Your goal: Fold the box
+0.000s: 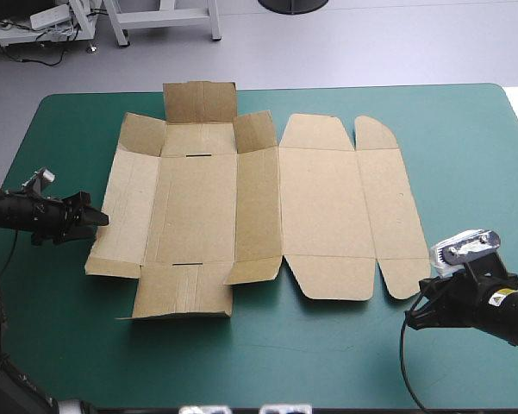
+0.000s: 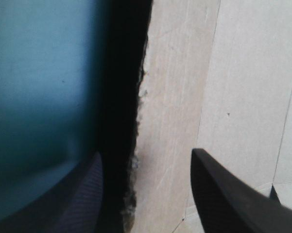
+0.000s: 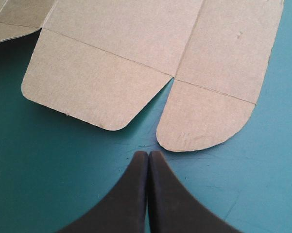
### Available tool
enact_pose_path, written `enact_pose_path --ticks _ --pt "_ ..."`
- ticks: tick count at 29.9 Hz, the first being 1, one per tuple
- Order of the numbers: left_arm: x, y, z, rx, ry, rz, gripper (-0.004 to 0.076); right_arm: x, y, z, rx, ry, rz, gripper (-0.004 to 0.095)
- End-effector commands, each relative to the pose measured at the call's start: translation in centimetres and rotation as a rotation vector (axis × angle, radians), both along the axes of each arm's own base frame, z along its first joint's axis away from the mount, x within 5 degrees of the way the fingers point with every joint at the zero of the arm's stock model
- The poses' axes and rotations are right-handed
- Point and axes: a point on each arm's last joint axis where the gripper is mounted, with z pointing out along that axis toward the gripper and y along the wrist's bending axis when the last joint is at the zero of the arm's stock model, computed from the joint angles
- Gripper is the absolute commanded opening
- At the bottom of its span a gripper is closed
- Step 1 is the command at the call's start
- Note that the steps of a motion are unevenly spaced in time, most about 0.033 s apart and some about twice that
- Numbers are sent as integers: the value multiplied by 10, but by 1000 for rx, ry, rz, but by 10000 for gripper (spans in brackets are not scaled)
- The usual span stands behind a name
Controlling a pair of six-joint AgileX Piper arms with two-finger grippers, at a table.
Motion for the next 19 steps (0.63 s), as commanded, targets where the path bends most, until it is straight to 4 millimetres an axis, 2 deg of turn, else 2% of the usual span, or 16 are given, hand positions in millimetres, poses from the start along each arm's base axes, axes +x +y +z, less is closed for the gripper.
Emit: enact_pose_path --ticks 1,5,9,13,19 --pt "5 -5 24 -96 -83 -31 403 3 1 10 21 -59 0 -25" --pt "14 -2 24 -117 -101 -16 403 2 2 10 21 -50 4 -25" --pt "20 -8 16 -112 -77 -49 403 2 2 10 21 -49 5 -25" --pt "28 -27 5 -125 -39 -105 403 1 2 9 22 -39 7 -25" --pt "37 -65 5 -123 -35 -213 403 0 2 8 24 -25 14 -25"
